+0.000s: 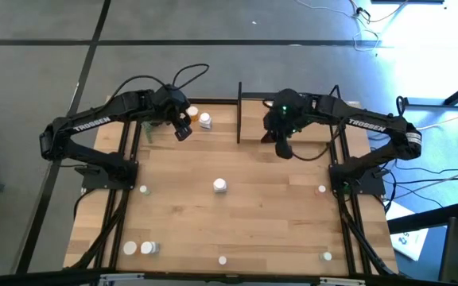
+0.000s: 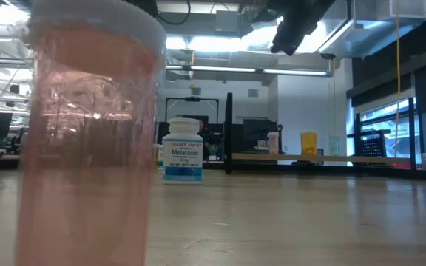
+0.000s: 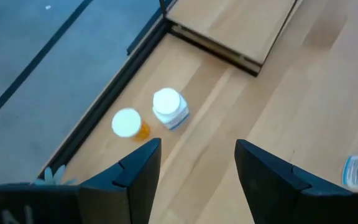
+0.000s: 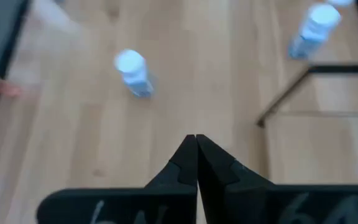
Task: Pick and place medicine bottles onto shelf by color
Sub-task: Put the middle white pill bottle on the shelf
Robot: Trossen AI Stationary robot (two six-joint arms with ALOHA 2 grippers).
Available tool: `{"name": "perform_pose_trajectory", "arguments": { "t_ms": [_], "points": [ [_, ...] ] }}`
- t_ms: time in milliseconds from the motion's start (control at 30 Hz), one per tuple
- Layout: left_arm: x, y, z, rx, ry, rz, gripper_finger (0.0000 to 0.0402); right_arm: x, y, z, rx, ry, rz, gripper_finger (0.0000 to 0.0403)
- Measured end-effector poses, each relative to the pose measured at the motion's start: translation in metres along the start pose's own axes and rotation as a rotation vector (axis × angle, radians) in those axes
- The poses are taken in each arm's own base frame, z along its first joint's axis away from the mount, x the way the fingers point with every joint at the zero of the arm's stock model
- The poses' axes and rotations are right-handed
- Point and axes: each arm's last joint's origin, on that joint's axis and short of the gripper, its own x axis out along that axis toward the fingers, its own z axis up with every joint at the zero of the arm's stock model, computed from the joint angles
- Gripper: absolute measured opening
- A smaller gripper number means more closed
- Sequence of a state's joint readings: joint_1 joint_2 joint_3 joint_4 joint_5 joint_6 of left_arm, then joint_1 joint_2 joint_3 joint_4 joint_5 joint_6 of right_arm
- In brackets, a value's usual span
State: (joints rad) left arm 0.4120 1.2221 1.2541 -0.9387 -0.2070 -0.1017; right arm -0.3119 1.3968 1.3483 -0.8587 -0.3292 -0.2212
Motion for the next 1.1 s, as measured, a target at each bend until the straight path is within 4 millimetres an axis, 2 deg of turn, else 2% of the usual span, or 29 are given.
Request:
{"name": "perform_pose_trajectory", "arguments": {
  "t_ms": [300, 633, 767, 867, 1000, 1100],
  "points": [
    [0.0, -0.003, -0.002, 0.012, 0.021, -0.075, 0.0199, 0.002, 0.004, 0.009, -0.01, -0.076, 0.004, 0.004],
    [0.0, -0.004, -0.002, 0.032, 0.022, -0.114, 0.0199, 0.001, 0.003, 0.014, 0.004, -0.124, -0.005, 0.0129],
    [-0.001, -0.007, -0.002, 0.097, 0.025, -0.215, 0.0199, 0.001, 0.003, 0.014, 0.001, -0.126, -0.006, 0.017],
    [-0.002, -0.011, -0.002, 0.186, 0.015, -0.373, 0.0199, 0.001, 0.001, 0.014, 0.003, -0.117, -0.062, 0.0195],
    [-0.004, -0.016, -0.003, 0.285, -0.014, -0.552, 0.0199, 0.001, 0.0, 0.012, 0.011, -0.092, -0.114, 0.021],
    [-0.001, -0.023, -0.002, 0.314, -0.006, -0.594, 0.0199, 0.001, 0.0, 0.012, 0.013, -0.091, -0.117, 0.0211]
  ]
}}
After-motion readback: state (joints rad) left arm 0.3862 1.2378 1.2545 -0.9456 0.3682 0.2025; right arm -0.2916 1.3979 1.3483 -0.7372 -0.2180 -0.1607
